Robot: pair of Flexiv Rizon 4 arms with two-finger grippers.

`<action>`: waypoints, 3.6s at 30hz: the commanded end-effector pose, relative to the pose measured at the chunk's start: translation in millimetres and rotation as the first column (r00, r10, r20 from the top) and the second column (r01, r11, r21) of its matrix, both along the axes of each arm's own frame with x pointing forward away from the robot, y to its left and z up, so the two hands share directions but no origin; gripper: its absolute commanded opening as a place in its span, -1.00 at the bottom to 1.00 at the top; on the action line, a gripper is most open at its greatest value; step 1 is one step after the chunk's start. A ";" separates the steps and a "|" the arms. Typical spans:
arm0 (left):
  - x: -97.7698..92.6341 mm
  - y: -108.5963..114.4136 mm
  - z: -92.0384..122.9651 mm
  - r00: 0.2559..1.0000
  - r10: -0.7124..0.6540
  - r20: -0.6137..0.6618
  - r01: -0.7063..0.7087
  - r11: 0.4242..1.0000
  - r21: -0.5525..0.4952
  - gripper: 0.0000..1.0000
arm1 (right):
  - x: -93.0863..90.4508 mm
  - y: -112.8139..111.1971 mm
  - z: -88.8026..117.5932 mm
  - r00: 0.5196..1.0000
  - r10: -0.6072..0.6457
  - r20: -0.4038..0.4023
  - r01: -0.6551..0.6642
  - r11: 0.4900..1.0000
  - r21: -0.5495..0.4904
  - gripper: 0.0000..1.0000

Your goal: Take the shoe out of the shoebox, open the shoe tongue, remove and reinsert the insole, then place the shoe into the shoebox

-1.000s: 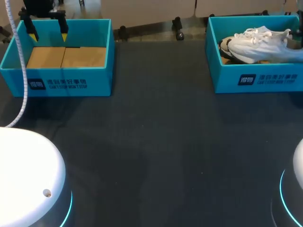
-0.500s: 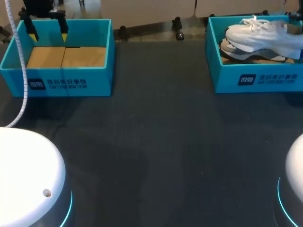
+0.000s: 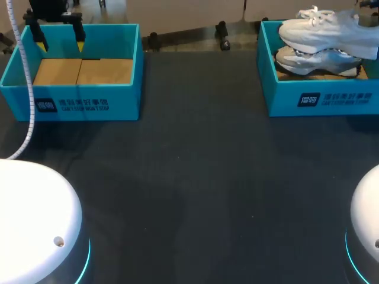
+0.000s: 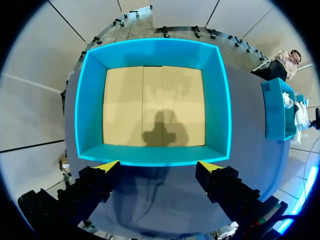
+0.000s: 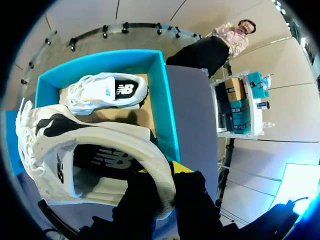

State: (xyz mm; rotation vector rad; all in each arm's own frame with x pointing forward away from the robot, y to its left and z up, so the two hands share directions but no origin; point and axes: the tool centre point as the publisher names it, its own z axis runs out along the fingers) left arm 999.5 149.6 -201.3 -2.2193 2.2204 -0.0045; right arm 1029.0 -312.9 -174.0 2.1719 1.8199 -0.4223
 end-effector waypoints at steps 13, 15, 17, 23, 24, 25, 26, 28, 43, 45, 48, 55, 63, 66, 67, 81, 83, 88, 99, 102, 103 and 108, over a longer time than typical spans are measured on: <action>0.1 0.0 0.8 1.000 0.000 -0.002 0.000 1.000 0.001 1.00 | -3.2 7.7 19.1 1.000 0.018 -0.012 -0.018 1.000 -0.002 -1.00; 0.1 0.0 0.8 1.000 0.000 -0.002 0.000 1.000 0.001 1.00 | -3.2 7.7 19.1 1.000 0.018 -0.012 -0.018 1.000 -0.002 -1.00; 0.1 0.0 0.8 1.000 0.000 -0.002 0.000 1.000 0.001 1.00 | -3.2 7.7 19.1 1.000 0.018 -0.012 -0.018 1.000 -0.002 -1.00; 0.1 0.0 0.8 1.000 0.000 -0.002 0.000 1.000 0.001 1.00 | -3.2 7.7 19.1 1.000 0.018 -0.012 -0.018 1.000 -0.002 -1.00; 0.1 0.0 0.8 1.000 0.000 -0.002 0.000 1.000 0.001 1.00 | -3.2 7.7 19.1 1.000 0.018 -0.012 -0.018 1.000 -0.002 -1.00; 0.1 0.0 0.8 1.000 0.000 -0.002 0.000 1.000 0.001 1.00 | -3.2 7.7 19.1 1.000 0.018 -0.012 -0.018 1.000 -0.002 -1.00; 0.1 0.0 0.8 1.000 0.000 -0.002 0.000 1.000 0.001 1.00 | -3.2 7.7 19.1 1.000 0.018 -0.012 -0.018 1.000 -0.002 -1.00; 0.1 0.0 0.8 1.000 0.000 -0.002 0.000 1.000 0.001 1.00 | -3.2 7.7 19.1 1.000 0.018 -0.012 -0.018 1.000 -0.002 -1.00; 0.1 0.0 0.8 1.000 0.000 -0.002 0.000 1.000 0.001 1.00 | -34.3 54.8 19.7 1.000 0.018 -0.002 -0.018 0.999 -0.034 -1.00; 0.1 0.0 0.8 1.000 0.000 -0.002 0.000 1.000 0.001 1.00 | -38.9 63.3 22.0 1.000 0.021 -0.002 -0.021 0.999 -0.032 -1.00; 0.1 0.0 0.8 1.000 0.000 -0.002 0.000 1.000 0.001 1.00 | -44.6 78.3 25.6 0.999 0.034 -0.005 -0.034 0.999 -0.031 -1.00; 0.1 0.0 0.8 1.000 0.000 -0.002 0.000 1.000 0.001 1.00 | -58.6 117.3 35.5 0.998 0.057 -0.011 -0.058 0.998 -0.026 -1.00; 0.1 0.0 0.8 1.000 0.000 -0.002 0.000 1.000 0.001 1.00 | -85.0 159.0 40.2 0.998 0.057 0.007 -0.057 0.998 -0.026 -1.00; 0.1 0.0 0.8 1.000 0.000 -0.002 0.000 1.000 0.001 1.00 | -94.6 173.1 41.9 0.998 0.061 0.018 -0.061 0.998 -0.028 -1.00; 0.1 0.0 0.8 1.000 0.000 -0.002 0.000 1.000 0.001 1.00 | -98.3 178.4 42.8 0.998 0.062 0.023 -0.062 0.998 -0.027 -1.00; 0.1 0.0 0.8 1.000 0.000 -0.002 0.000 1.000 0.001 1.00 | -159.9 242.9 36.2 0.994 0.106 0.024 -0.106 0.994 -0.016 -1.00; 0.1 0.0 0.8 1.000 0.000 -0.002 0.000 1.000 0.001 1.00 | -169.1 249.6 35.1 0.994 0.109 0.027 -0.109 0.994 -0.010 -1.00; 0.1 0.0 0.8 1.000 0.000 -0.002 0.000 1.000 0.001 1.00 | -193.4 269.3 33.1 0.994 0.106 0.006 -0.105 0.994 -0.034 -1.00; 0.1 0.0 0.8 1.000 0.000 -0.002 0.000 1.000 0.001 1.00 | -236.8 324.0 13.2 0.998 0.058 0.012 -0.058 0.998 -0.014 -1.00; 0.1 0.0 0.8 1.000 0.000 -0.002 0.000 1.000 0.001 1.00 | -249.7 335.8 6.4 0.999 0.029 0.022 -0.029 1.000 -0.002 -1.00; 0.1 0.0 0.8 1.000 0.000 -0.002 0.000 1.000 0.001 1.00 | -253.3 340.0 4.7 1.000 0.023 0.021 -0.023 1.000 -0.002 -1.00; 0.1 0.0 0.8 1.000 0.000 -0.002 0.000 1.000 0.001 1.00 | -270.8 359.0 -3.8 1.000 -0.016 0.012 0.016 1.000 0.011 -1.00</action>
